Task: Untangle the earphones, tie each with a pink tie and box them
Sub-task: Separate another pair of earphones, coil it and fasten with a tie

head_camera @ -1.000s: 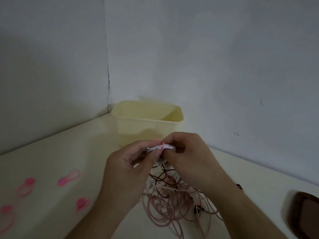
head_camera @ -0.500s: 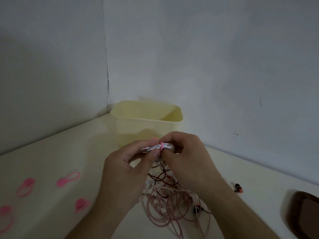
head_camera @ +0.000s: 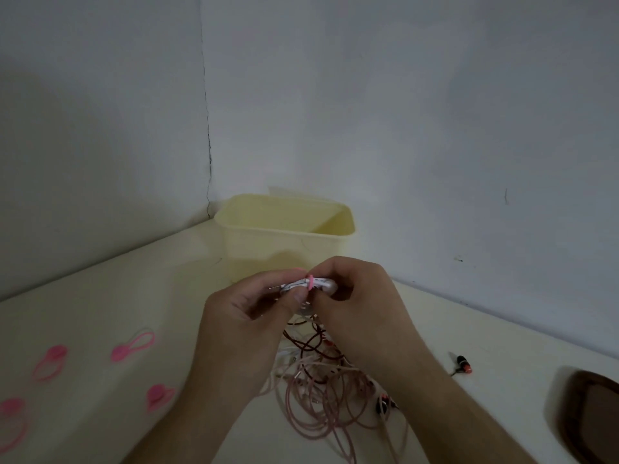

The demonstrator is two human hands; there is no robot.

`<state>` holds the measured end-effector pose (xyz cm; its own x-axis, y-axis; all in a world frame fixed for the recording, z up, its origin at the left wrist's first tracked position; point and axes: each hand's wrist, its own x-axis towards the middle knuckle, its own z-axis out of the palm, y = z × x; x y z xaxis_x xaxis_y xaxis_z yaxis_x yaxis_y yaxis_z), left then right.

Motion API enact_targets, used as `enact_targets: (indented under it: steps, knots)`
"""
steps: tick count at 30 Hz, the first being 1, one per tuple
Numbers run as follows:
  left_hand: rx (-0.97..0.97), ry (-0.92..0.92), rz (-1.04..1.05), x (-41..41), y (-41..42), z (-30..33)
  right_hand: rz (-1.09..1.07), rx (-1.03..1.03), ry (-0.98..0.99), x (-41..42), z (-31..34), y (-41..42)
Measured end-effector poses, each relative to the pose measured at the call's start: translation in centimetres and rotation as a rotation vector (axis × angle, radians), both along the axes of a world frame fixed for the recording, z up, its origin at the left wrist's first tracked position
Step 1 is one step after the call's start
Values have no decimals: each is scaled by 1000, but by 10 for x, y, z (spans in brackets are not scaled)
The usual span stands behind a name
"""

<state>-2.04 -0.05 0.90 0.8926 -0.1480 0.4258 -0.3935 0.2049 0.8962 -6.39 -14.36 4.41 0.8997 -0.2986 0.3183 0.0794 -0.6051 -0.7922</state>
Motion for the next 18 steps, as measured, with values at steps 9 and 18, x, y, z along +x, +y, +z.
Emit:
enact_targets:
  steps: [9, 18]
  knots:
    - [-64, 96, -62, -2, 2, 4, 36, 36, -5, 1, 1, 0]
    - [-58, 112, -105, -2, 2, 5, 22, 121, 26, 0, 0, 2]
